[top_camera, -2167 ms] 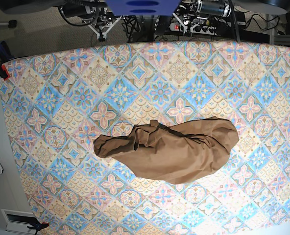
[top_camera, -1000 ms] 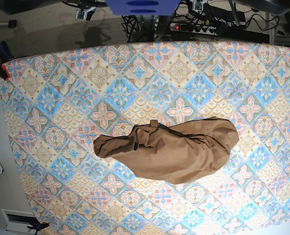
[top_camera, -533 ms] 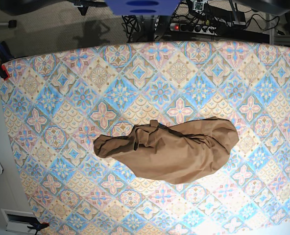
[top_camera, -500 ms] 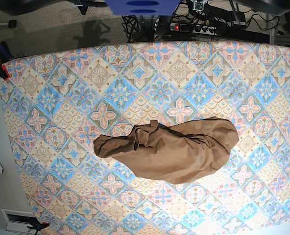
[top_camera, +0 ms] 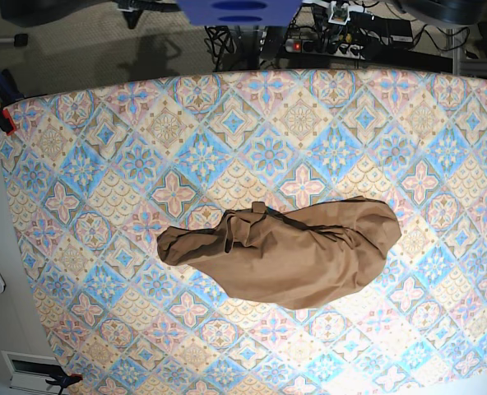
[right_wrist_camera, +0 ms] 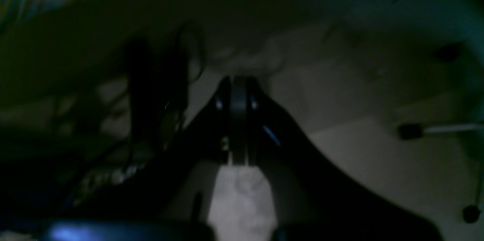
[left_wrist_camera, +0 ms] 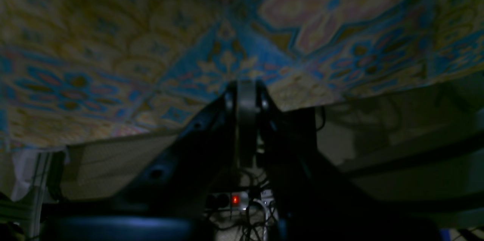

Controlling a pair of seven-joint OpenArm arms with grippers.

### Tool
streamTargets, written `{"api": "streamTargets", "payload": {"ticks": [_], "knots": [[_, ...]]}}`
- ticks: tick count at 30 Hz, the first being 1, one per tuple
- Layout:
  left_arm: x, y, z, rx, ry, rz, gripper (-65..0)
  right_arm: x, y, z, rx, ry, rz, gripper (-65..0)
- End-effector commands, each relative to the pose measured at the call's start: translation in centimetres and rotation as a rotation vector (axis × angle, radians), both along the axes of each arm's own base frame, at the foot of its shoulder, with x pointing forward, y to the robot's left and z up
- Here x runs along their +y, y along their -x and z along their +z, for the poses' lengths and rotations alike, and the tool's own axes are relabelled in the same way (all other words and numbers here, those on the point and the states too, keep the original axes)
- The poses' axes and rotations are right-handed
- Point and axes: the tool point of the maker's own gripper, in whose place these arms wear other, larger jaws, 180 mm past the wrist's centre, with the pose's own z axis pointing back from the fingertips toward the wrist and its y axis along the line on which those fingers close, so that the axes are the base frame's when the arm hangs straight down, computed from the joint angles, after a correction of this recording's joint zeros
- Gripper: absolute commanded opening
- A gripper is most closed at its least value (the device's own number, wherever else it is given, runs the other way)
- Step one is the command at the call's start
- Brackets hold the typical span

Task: Layout the t-shirt on the table in an organized manner, then fold the t-shirt properly

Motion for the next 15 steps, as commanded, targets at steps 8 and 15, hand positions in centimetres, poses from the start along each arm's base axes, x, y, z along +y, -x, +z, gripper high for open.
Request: {"api": "streamTargets", "payload": {"ticks": [8, 15], "knots": [[-0.6, -1.1, 4.3, -0.126, 0.019, -0.006, -65.0, -3.7, -2.5, 6.9, -0.245, 0.137, 0.024, -64.8], [-0.8, -1.5, 6.3, -0.173, 0.026, -0.006, -65.0, -3.8, -3.1, 8.7, -0.3, 0.157, 0.045, -64.8]]}}
